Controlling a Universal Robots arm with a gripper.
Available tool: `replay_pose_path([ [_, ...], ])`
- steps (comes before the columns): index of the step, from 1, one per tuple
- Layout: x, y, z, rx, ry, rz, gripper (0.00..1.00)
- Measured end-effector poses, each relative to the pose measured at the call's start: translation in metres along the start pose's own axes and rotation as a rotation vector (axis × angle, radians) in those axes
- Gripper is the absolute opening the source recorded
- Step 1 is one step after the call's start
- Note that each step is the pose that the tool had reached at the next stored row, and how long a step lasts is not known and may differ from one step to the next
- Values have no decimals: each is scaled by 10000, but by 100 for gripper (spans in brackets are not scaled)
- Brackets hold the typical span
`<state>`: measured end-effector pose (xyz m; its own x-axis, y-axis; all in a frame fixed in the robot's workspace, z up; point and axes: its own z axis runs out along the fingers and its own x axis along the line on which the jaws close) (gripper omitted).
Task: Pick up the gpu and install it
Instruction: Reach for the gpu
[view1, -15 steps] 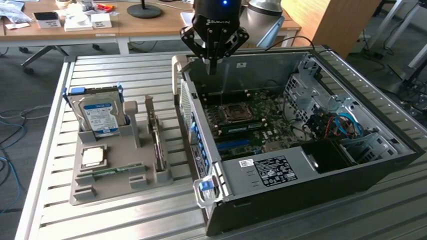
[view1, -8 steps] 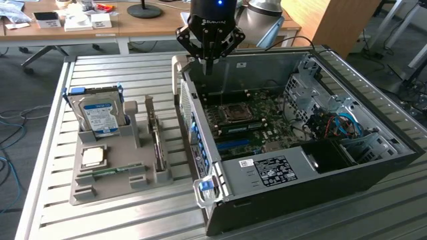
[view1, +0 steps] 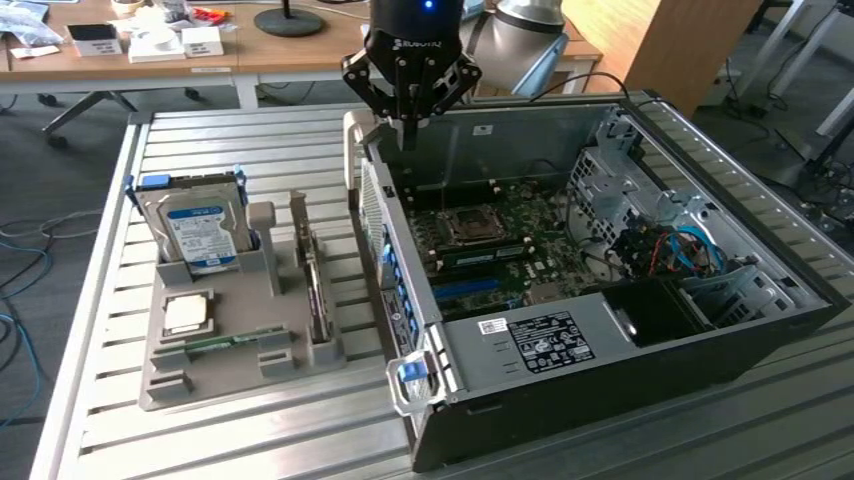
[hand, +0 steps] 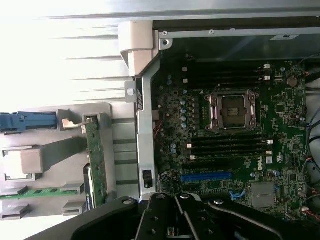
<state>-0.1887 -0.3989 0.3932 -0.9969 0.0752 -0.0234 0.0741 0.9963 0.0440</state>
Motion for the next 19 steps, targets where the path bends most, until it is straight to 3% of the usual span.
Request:
replay_pose_path([
  [19,171,-13,-4,0,0,0,11],
])
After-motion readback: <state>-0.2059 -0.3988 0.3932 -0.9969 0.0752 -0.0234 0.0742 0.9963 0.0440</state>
